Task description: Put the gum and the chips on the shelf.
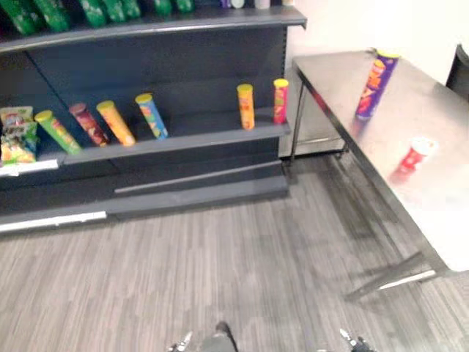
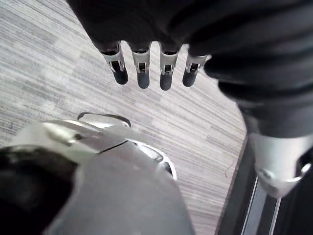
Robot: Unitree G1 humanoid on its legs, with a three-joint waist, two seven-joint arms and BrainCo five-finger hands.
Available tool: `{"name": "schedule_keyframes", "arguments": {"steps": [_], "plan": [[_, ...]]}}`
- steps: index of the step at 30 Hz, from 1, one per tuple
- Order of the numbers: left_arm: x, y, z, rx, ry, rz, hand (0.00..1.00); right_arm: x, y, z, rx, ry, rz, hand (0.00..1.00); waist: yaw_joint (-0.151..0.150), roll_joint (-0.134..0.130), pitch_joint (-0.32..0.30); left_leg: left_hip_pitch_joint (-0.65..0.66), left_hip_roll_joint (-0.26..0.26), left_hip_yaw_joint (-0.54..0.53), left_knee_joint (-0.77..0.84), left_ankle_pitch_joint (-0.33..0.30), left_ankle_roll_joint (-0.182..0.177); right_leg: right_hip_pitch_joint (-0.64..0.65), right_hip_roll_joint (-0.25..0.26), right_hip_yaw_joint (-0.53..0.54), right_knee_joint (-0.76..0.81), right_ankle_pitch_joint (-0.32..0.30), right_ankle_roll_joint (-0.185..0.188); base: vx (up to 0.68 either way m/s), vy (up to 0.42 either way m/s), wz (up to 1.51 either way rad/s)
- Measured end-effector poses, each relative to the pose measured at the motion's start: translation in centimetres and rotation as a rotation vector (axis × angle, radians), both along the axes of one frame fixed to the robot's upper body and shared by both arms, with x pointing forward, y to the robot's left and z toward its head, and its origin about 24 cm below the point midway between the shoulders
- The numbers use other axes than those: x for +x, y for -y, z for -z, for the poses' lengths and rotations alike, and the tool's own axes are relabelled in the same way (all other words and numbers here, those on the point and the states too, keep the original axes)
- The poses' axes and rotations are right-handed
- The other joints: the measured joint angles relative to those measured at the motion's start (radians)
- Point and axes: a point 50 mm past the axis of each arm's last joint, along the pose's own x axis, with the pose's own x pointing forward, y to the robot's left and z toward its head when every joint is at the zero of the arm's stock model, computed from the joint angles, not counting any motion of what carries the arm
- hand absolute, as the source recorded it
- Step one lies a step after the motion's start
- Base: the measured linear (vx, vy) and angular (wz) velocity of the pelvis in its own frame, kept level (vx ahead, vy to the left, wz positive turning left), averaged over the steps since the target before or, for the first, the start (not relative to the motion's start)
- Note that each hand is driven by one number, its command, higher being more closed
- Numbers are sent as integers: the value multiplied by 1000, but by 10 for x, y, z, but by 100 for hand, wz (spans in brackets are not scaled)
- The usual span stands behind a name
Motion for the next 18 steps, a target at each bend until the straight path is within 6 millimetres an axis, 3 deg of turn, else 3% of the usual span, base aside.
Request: {"name": "schedule_keyframes", "arguments": {"steps": [3,7,9,10,11,13,15,16,17,18], "plan": [[-7,0,2,-12,-32,-12,0,3,1,0,2,0,14,0,-2,-10,-12,-13,-7,10,98,-97,9,48,1,40,-90,65,2,211,218,-14],[-11,-2,3,-3,-67,40,0,2,-2,1,12,-11,12,0,-4,-19,-56,61,-69,59,24,-120,25,35,-46,95,-73,168,3,214,232,-24],[-11,1,4,-7,-76,73,0,1,-1,1,10,-12,11,0,-1,-11,-57,130,-100,93,-46,-120,32,-62,-79,157,130,187,-17,273,267,-37],[-11,4,4,-9,-91,114,0,1,-1,1,13,-9,21,0,-5,4,-52,192,-116,115,-88,-108,67,-164,-104,182,357,240,-71,235,194,-23],[-11,4,5,-6,-97,130,0,3,1,0,4,4,20,0,-13,11,-47,214,-118,118,-96,-112,80,-192,-107,182,435,249,-67,234,136,-8],[-10,3,4,3,-106,179,0,4,2,0,-4,2,-3,0,-26,10,-38,322,-124,118,-147,-121,92,-261,-87,99,649,187,-83,241,56,3],[-12,4,5,4,-112,192,0,10,3,-2,-14,20,-30,0,-32,12,-36,373,-123,118,-179,-121,90,-296,-77,2,682,117,-105,224,-17,3],[-13,4,5,2,-114,188,0,14,2,-4,-17,39,-39,0,-34,14,-33,396,-122,125,-197,-121,79,-325,-65,-63,631,91,-116,296,-86,-5],[-13,3,4,4,-111,177,0,17,0,-4,-15,47,-56,0,-33,3,-27,428,-133,139,-218,-122,53,-330,-52,-151,431,137,-104,272,-99,-15],[-13,1,4,5,-108,160,0,17,0,-4,-14,46,-58,0,-31,-4,-20,443,-143,140,-234,-121,46,-313,-45,-189,393,117,-130,240,-74,-40]]}}
